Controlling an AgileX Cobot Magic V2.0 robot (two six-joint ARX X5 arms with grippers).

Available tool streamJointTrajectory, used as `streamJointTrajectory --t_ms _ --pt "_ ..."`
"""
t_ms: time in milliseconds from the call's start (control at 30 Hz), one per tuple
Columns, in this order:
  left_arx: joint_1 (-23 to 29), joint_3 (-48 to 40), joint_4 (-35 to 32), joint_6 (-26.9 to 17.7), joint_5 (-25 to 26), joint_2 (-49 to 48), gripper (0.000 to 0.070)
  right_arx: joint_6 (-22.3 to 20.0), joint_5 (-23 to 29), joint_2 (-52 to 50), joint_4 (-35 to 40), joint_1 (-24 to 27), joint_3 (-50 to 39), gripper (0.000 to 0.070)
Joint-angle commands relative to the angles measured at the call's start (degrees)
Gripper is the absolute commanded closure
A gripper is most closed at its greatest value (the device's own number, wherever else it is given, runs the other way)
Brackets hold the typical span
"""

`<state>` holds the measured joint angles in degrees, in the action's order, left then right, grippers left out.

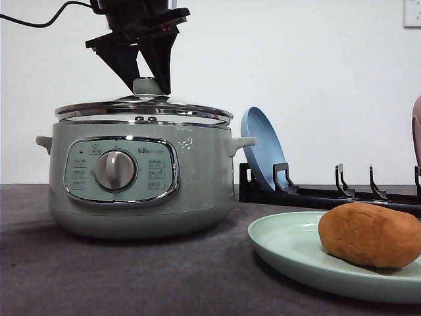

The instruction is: Transfer potato from steamer to green plate

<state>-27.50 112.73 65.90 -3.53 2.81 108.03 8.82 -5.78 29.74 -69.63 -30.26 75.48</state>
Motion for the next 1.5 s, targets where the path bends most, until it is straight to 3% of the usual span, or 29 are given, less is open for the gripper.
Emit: streamJointTrajectory --t_ms 0,833,1467 --pt "-0.1 1.7 -1.2 -0.3 -0.3 0.0 0.07 -0.5 0.3 0.1 0.5 -0.3 1.1 0.0072" --pt "-0.1 1.7 -1.6 -1.4 -0.4 4.3 0.0699 -0.5 0.3 0.1 0.5 -0.3 1.1 0.0072" --pt "-0.2 1.7 -1.7 -1.8 -4.4 4.3 0.07 -0.7 0.3 0.1 0.5 -0.3 1.1 0.0072"
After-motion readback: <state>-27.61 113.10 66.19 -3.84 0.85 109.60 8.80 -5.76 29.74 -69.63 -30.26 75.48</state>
